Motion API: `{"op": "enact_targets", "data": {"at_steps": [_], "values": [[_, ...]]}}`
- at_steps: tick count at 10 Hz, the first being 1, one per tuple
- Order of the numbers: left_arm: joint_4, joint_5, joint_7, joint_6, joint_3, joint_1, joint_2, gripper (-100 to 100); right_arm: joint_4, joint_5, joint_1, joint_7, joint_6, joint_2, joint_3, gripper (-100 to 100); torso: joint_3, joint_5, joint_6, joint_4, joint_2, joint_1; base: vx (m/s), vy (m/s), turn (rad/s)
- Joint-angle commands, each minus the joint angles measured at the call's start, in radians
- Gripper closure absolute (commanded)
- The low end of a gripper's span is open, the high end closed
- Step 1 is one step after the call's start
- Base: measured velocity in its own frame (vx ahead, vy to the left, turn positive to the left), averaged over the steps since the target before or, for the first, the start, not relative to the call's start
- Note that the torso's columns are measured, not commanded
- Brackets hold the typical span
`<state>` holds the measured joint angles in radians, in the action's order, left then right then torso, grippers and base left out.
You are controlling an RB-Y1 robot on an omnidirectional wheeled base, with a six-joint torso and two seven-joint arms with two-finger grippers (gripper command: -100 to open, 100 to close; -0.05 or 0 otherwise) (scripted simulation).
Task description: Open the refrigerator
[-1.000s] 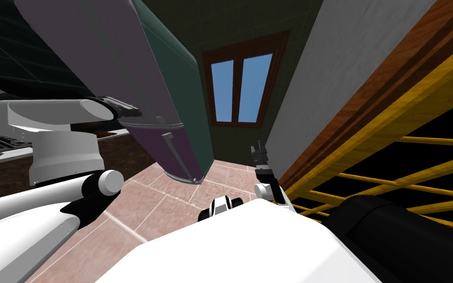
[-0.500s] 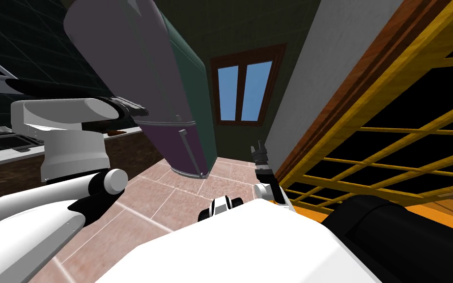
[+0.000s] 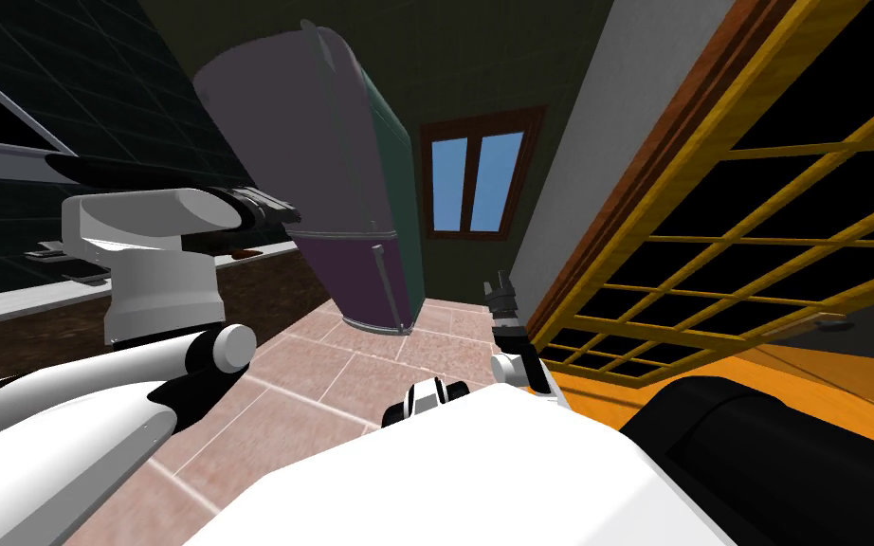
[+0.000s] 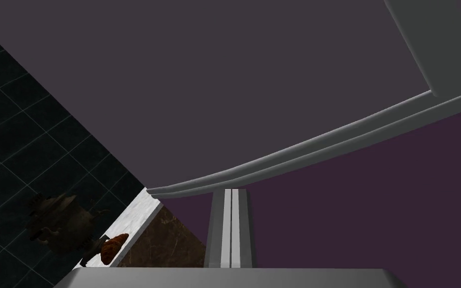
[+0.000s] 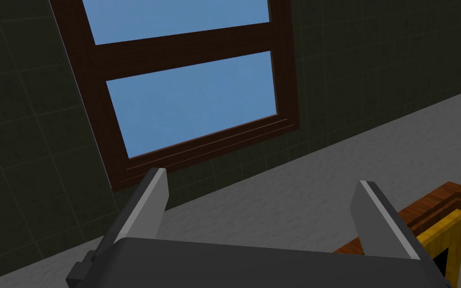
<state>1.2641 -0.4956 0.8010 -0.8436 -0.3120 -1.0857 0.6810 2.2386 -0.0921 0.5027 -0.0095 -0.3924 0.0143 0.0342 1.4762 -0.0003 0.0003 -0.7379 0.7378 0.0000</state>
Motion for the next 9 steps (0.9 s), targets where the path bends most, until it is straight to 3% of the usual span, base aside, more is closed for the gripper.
{"op": "enact_targets", "data": {"at_steps": [1, 2, 4, 5, 9], "values": [[0.01, -0.039, -0.017, -0.011, 0.012, -0.008, -0.011, 100, 0.0, 0.0, 0.0, 0.0, 0.0, 0.0, 0.0, 0, 0.0, 0.001, -0.001, 0.0, -0.001, 0.004, -0.146, 0.254, -0.041], [0.017, -0.063, -0.026, -0.016, 0.021, -0.012, -0.021, 100, 0.0, 0.0, 0.0, 0.0, 0.0, 0.0, 0.0, 0, 0.0, 0.0, -0.001, 0.0, -0.001, -0.002, -0.208, 0.261, -0.039], [0.021, -0.056, -0.02, -0.02, 0.02, -0.012, -0.02, 100, 0.0, 0.0, 0.0, 0.0, 0.0, 0.0, 0.0, 0, -0.001, 0.0, 0.0, -0.001, 0.002, -0.002, -0.136, 0.171, -0.022], [0.005, -0.054, -0.031, 0.01, 0.023, 0.002, -0.043, -100, 0.0, 0.0, 0.0, 0.0, 0.0, 0.0, 0.0, 0, 0.002, -0.002, 0.0, 0.001, -0.005, -0.008, 0.085, -0.017, -0.105], [-0.025, -0.048, -0.049, 0.07, 0.029, 0.028, -0.089, -100, 0.0, 0.0, 0.001, 0.0, 0.0, 0.001, -0.001, 0, 0.001, 0.0, 0.0, 0.0, -0.001, 0.0, 0.151, -0.082, -0.093]]}}
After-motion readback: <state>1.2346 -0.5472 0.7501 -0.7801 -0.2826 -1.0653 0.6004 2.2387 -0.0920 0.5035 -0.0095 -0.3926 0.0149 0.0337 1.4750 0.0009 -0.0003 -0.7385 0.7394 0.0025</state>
